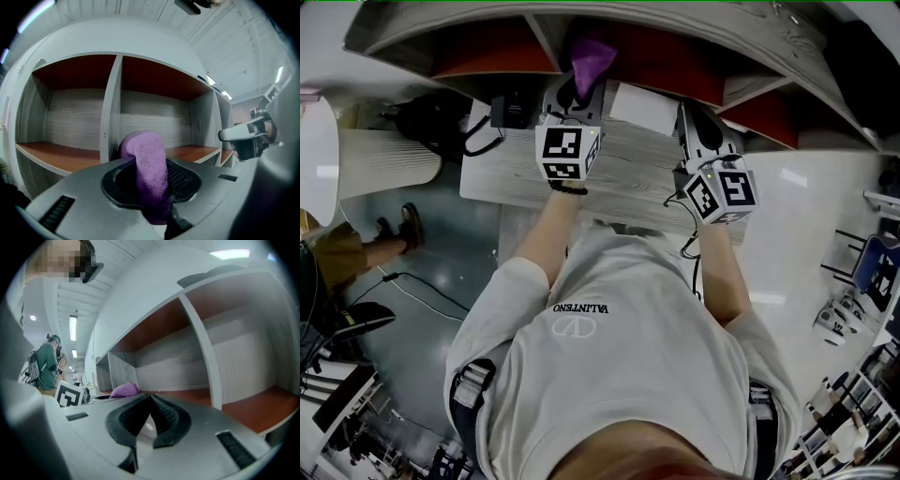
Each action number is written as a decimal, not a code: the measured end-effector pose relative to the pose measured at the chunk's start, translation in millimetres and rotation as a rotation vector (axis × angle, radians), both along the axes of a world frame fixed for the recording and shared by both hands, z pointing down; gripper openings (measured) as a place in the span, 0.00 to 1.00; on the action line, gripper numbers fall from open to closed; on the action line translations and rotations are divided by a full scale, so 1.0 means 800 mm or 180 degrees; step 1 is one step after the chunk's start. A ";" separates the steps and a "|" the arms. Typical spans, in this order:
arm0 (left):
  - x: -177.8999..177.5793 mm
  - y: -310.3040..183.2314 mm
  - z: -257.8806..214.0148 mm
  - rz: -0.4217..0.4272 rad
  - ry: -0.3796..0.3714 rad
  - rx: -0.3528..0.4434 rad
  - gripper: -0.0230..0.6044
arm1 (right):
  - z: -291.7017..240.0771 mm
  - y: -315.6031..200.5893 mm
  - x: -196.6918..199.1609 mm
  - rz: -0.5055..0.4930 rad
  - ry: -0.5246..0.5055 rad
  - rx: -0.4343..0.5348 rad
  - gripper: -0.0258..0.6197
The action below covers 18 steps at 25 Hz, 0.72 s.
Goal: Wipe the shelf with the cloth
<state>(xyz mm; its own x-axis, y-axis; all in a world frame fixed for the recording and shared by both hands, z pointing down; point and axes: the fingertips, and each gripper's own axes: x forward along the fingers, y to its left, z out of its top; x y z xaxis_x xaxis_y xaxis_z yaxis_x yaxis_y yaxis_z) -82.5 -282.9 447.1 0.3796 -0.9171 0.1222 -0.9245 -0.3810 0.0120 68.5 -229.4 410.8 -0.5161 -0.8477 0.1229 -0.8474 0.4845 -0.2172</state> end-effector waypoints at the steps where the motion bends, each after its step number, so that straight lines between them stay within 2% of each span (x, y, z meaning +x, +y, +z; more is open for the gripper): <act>1: 0.004 0.001 0.000 0.0018 -0.0008 0.0003 0.19 | 0.000 0.000 0.001 0.0003 -0.0005 -0.0002 0.04; 9: 0.040 0.006 0.000 0.0173 -0.0011 -0.0009 0.19 | 0.000 0.003 0.015 0.0058 -0.0017 -0.0009 0.04; 18: 0.068 0.010 0.000 0.0221 -0.0026 -0.0027 0.19 | 0.002 0.006 0.034 0.0086 -0.0030 -0.0017 0.04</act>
